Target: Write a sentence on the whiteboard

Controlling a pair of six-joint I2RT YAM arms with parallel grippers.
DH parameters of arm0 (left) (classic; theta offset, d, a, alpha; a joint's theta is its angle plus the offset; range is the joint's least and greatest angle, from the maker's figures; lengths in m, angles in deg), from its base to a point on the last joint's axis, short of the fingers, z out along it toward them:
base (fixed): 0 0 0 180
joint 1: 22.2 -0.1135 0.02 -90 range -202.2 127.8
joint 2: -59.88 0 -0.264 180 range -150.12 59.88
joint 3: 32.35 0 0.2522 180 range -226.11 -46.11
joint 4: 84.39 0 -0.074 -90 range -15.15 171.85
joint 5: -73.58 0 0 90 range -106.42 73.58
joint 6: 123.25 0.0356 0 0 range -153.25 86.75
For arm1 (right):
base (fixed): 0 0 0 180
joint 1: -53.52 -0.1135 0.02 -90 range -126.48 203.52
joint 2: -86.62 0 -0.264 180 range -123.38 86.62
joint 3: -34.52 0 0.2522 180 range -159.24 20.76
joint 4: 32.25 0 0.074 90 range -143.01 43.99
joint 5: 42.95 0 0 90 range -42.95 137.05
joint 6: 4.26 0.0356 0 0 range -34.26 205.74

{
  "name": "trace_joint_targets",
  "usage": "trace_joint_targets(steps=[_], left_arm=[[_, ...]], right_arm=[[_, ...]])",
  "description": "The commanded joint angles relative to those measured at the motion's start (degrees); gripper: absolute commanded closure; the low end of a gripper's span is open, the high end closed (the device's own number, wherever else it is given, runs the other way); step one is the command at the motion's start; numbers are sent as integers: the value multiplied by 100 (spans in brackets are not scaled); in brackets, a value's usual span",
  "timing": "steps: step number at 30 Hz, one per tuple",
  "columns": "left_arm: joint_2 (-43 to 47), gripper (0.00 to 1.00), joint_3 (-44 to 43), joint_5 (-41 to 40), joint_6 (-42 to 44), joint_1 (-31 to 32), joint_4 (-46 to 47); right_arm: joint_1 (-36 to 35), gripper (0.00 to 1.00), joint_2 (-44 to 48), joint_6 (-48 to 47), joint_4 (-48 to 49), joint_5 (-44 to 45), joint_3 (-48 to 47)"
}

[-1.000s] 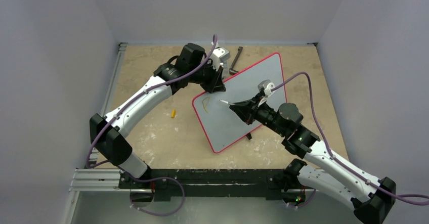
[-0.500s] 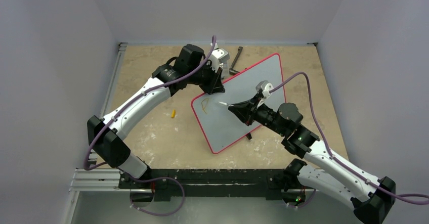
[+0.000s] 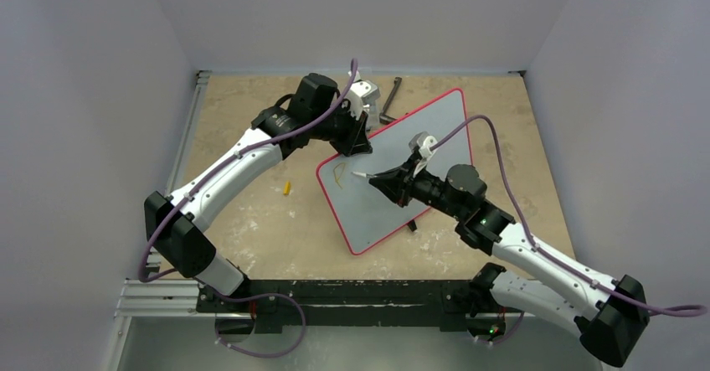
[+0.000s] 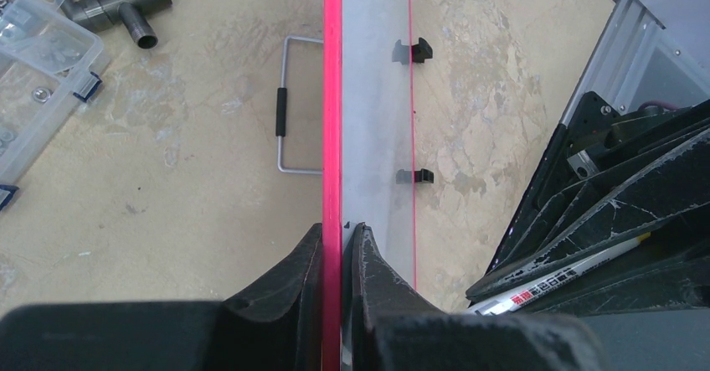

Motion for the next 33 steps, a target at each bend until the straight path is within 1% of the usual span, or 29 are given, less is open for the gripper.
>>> trace_joint_targets(steps=[1, 22, 33], left_arm=[[-80, 100, 194, -470, 466, 90, -631], [-106, 100, 194, -461, 447, 89, -630], [-125, 100, 192, -459, 454, 91, -635]], right_arm=[[7, 100, -60, -45, 441, -111, -270], [9, 100, -382, -37, 595, -45, -161], [12, 100, -286, -184, 161, -137, 30]])
